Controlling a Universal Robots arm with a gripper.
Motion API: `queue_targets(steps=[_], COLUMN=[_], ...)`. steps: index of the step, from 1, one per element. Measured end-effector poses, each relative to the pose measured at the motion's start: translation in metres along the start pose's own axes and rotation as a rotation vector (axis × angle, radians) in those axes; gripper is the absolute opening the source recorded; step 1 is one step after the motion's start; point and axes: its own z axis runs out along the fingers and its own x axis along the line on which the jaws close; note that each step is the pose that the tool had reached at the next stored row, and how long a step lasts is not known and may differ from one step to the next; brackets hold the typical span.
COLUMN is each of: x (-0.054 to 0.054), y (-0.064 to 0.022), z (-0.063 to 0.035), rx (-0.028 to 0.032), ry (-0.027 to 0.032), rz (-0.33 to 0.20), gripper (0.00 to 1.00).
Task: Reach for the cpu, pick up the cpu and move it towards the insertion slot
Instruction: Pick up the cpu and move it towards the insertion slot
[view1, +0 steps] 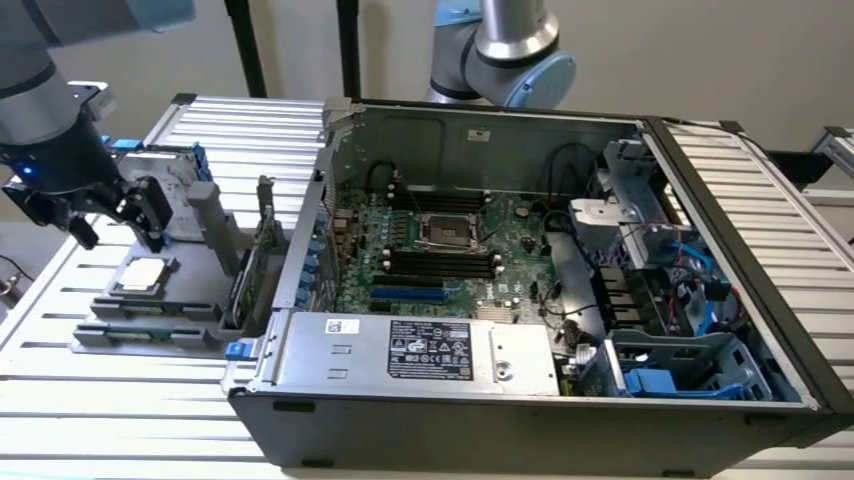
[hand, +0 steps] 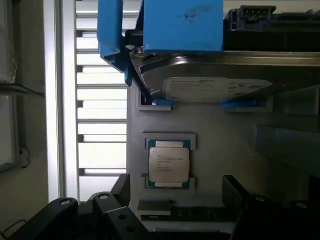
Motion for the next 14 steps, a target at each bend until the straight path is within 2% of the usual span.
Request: queue_targets(steps=[14], x=[0.005], y=[-0.0011], z=[0.023], rx=[0.0], ry=[-0.0004], rz=[0.007], gripper=[0.83])
